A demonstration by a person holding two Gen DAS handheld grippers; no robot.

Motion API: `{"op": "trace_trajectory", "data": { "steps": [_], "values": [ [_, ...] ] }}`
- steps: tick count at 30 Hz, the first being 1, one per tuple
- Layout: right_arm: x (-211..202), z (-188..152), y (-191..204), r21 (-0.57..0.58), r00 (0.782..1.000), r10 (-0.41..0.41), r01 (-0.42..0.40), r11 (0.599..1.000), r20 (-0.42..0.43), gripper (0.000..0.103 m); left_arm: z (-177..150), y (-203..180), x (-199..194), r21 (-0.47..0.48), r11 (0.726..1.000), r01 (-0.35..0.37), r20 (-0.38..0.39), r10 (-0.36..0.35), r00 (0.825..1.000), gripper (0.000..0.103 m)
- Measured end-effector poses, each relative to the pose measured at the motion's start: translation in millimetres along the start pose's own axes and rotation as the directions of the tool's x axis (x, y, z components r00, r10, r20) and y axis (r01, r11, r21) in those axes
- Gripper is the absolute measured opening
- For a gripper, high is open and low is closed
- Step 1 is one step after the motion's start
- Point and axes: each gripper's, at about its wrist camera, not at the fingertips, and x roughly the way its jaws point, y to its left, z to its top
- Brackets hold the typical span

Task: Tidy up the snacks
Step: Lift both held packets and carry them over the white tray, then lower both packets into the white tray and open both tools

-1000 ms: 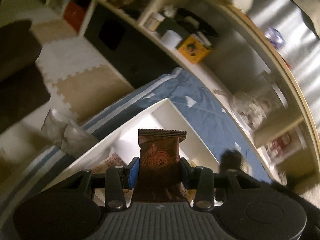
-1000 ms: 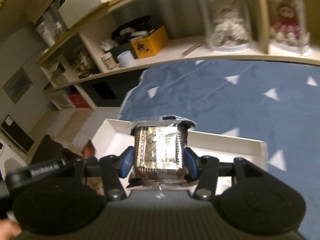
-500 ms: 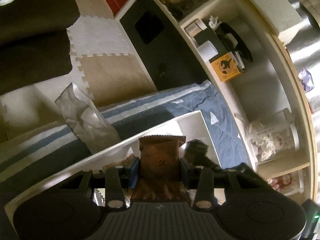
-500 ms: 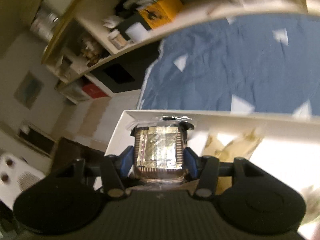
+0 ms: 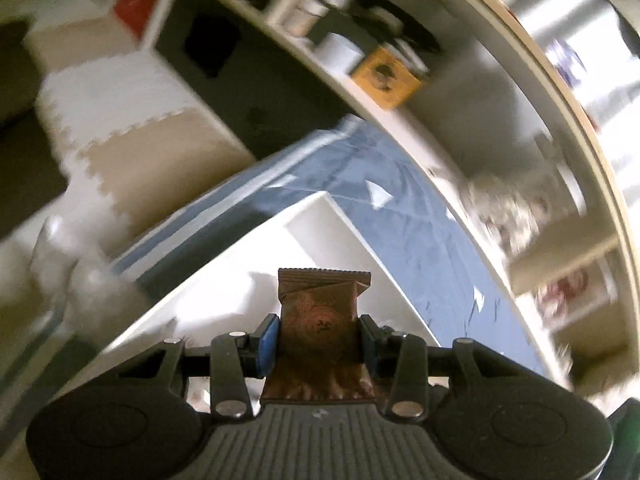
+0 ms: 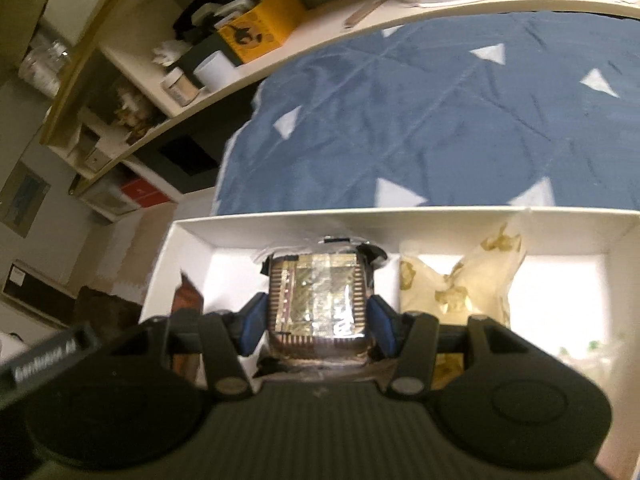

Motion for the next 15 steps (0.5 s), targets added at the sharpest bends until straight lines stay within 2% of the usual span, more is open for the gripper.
{"op": "trace_trajectory", "data": {
  "steps": [3, 7, 9, 12, 15],
  "values": [
    [-5.4, -2.0, -8.3, 0.009, 1.0, 0.005, -0.005, 1.0, 0.001, 0.06, 5.3, -9.7, 6.5, 0.128, 0.991, -0.025, -0.017, 0.028, 0.999, 0.044],
    [-5.1, -2.9, -10.2, 0.005, 1.0, 0.01, -0.01, 1.0, 0.013, 0.06, 6.7, -11.6, 8.2, 0.285, 0.955, -0.084, 0.002, 0.087, 0.996, 0.047],
    [-4.0, -2.7, -10.1, 0.009, 1.0, 0.01, -0.01, 1.0, 0.014, 0.061, 7.9, -7.9, 6.1, 0.314, 0.945, -0.097, 0.025, 0.094, 0.995, 0.055],
    [1.0, -2.5, -7.7, 0.026, 1.0, 0.016, -0.016, 1.0, 0.015, 0.065, 8.8, -2.4, 4.7, 0.294, 0.955, -0.044, 0.011, 0.042, 0.999, 0.063],
    [3.3, -0.7, -4.2, 0.044, 0.998, 0.066, -0.067, 0.997, 0.02, 0.072, 8.2, -8.4, 7.2, 0.309, 0.95, -0.052, 0.009, 0.051, 0.999, 0.067]
  ]
}}
